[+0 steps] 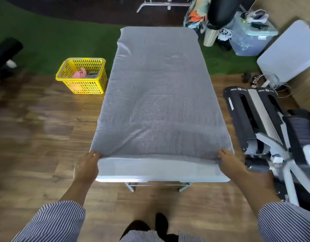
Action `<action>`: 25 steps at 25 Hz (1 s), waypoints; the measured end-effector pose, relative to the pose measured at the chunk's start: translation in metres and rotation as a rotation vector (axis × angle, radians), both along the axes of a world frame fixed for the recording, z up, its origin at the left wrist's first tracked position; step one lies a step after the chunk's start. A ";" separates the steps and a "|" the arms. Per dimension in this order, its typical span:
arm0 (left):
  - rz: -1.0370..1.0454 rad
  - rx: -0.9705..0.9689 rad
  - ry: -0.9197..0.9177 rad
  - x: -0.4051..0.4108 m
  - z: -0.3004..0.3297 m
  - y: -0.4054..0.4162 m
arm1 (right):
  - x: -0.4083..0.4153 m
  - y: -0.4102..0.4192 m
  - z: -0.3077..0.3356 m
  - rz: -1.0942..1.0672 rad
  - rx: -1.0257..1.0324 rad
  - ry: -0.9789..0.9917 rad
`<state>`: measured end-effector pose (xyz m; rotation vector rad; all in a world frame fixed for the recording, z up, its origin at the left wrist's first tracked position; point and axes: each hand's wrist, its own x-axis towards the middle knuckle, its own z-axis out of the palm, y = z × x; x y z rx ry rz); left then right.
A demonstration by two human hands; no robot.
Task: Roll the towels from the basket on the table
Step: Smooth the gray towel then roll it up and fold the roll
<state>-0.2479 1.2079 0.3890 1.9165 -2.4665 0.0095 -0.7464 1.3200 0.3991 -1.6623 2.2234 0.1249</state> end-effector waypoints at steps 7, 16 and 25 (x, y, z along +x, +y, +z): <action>-0.135 -0.117 -0.093 0.022 -0.006 0.012 | -0.009 0.019 0.004 0.109 -0.149 -0.013; -0.210 -0.167 0.022 0.027 -0.016 0.009 | -0.024 0.041 0.000 -0.042 -0.183 0.000; -0.131 -0.151 0.046 0.042 -0.017 -0.007 | -0.018 0.037 0.006 -0.133 -0.099 -0.105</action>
